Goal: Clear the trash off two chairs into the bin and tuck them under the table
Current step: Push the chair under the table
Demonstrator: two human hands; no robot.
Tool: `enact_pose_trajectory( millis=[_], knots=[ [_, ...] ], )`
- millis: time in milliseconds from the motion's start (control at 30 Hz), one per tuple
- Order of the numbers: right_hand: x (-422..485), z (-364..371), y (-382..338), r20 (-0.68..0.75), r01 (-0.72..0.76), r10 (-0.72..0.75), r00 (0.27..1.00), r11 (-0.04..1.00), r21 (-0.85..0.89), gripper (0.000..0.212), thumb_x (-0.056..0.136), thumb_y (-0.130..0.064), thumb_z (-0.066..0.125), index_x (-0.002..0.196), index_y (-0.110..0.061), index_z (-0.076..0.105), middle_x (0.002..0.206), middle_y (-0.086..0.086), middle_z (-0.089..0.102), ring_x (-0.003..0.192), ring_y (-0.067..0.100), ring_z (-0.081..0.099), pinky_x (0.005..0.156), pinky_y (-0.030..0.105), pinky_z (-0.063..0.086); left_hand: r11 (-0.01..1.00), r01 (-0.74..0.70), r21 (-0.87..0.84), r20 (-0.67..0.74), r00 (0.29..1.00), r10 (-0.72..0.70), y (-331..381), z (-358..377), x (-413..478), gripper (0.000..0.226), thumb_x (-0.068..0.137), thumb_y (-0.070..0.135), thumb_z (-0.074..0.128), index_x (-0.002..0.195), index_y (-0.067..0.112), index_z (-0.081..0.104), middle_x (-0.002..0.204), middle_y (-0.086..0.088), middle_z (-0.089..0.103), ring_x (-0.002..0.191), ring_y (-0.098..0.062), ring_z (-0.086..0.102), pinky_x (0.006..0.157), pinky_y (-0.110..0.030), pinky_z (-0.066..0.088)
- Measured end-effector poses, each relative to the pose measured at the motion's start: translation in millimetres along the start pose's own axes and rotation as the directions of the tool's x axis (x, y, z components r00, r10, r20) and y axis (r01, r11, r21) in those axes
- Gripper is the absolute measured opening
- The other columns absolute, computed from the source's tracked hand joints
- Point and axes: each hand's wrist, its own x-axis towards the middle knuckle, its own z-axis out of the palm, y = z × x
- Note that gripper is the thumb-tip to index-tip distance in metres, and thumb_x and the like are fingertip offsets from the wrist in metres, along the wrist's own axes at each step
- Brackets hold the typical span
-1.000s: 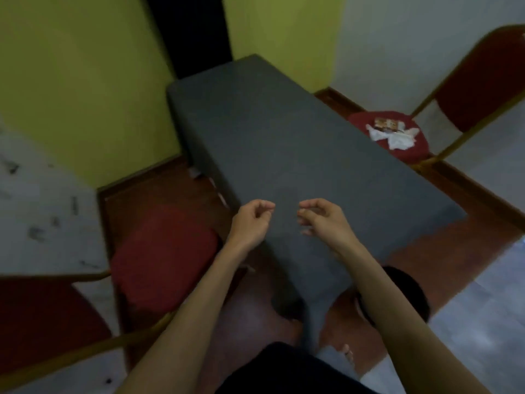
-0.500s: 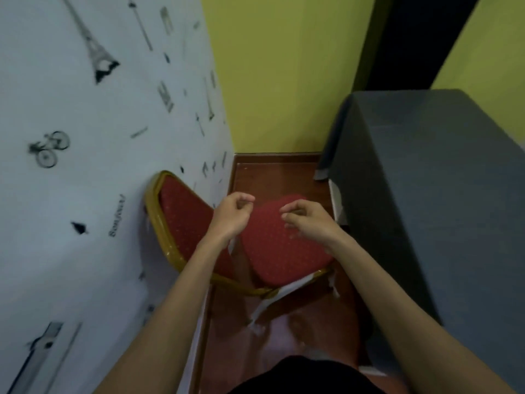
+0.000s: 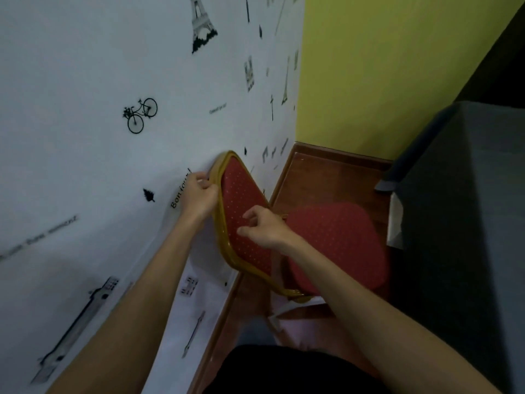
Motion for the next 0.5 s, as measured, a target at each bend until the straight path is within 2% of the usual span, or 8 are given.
enact_pose_trajectory(
  millis=[67, 133, 167, 233, 300, 400, 500],
  knots=[
    [11, 10, -5, 0.007, -0.005, 0.006, 1.000, 0.996, -0.090, 0.055, 0.090, -0.035, 0.071, 0.138, -0.018, 0.053, 0.135, 0.007, 0.059, 0.121, 0.027, 0.060, 0.092, 0.032, 0.048, 0.999, 0.033, -0.003, 0.038, 0.999, -0.033, -5, 3, 12, 0.042, 0.090, 0.010, 0.055, 0.131, 0.013, 0.046, 0.101, -0.003, 0.058, 0.080, -0.014, 0.058, 0.073, -0.033, 0.049],
    [23, 20, -9, 0.019, -0.031, 0.035, 0.999, 0.983, -0.181, 0.065, 0.086, -0.038, 0.072, 0.141, -0.014, 0.048, 0.140, 0.012, 0.055, 0.124, 0.033, 0.057, 0.097, 0.037, 0.049, 0.998, 0.065, -0.012, 0.087, 0.994, -0.064, -9, 6, 27, 0.033, 0.090, 0.006, 0.056, 0.122, 0.013, 0.048, 0.085, 0.002, 0.051, 0.075, -0.016, 0.055, 0.071, -0.033, 0.046],
    [28, 25, -10, 0.031, -0.050, 0.058, 0.998, 0.976, -0.214, 0.069, 0.084, -0.041, 0.073, 0.141, -0.013, 0.046, 0.140, 0.014, 0.054, 0.124, 0.036, 0.056, 0.100, 0.041, 0.050, 0.997, 0.082, -0.007, 0.129, 0.988, -0.081, -9, 8, 35, 0.040, 0.090, 0.007, 0.059, 0.128, 0.010, 0.047, 0.088, 0.002, 0.052, 0.076, -0.016, 0.056, 0.074, -0.034, 0.047],
    [39, 31, -13, 0.049, -0.088, 0.102, 0.994, 0.968, -0.233, 0.072, 0.081, -0.045, 0.074, 0.139, -0.012, 0.046, 0.139, 0.015, 0.053, 0.122, 0.037, 0.056, 0.101, 0.045, 0.051, 0.994, 0.113, 0.005, 0.218, 0.970, -0.111, -11, 14, 55, 0.056, 0.088, 0.013, 0.065, 0.139, 0.009, 0.043, 0.107, -0.001, 0.059, 0.083, -0.016, 0.060, 0.077, -0.035, 0.051],
    [47, 37, -15, 0.043, -0.105, 0.120, 0.992, 0.963, -0.249, 0.074, 0.080, -0.048, 0.076, 0.138, -0.012, 0.046, 0.139, 0.015, 0.051, 0.123, 0.036, 0.054, 0.102, 0.045, 0.050, 0.991, 0.132, 0.003, 0.277, 0.952, -0.128, -14, 21, 75, 0.056, 0.085, 0.017, 0.068, 0.137, 0.013, 0.049, 0.117, -0.006, 0.067, 0.090, -0.020, 0.066, 0.074, -0.034, 0.056],
    [55, 50, -18, 0.033, -0.126, 0.141, 0.989, 0.951, -0.283, 0.087, 0.080, -0.051, 0.077, 0.144, -0.010, 0.036, 0.147, 0.015, 0.038, 0.132, 0.038, 0.044, 0.109, 0.048, 0.044, 0.993, 0.112, 0.029, 0.327, 0.938, -0.116, -13, 32, 96, 0.048, 0.085, 0.006, 0.062, 0.132, 0.014, 0.052, 0.104, -0.008, 0.068, 0.085, -0.020, 0.067, 0.059, -0.029, 0.053],
    [66, 69, -16, -0.093, -0.179, 0.162, 0.982, 0.957, -0.229, 0.099, 0.082, -0.042, 0.078, 0.153, -0.008, 0.019, 0.157, 0.017, 0.021, 0.139, 0.045, 0.038, 0.111, 0.052, 0.041, 0.990, 0.141, 0.018, 0.423, 0.896, -0.136, -2, 41, 111, 0.058, 0.084, -0.008, 0.056, 0.135, 0.016, 0.043, 0.101, -0.007, 0.063, 0.085, -0.020, 0.064, 0.059, -0.031, 0.054]
  ],
)
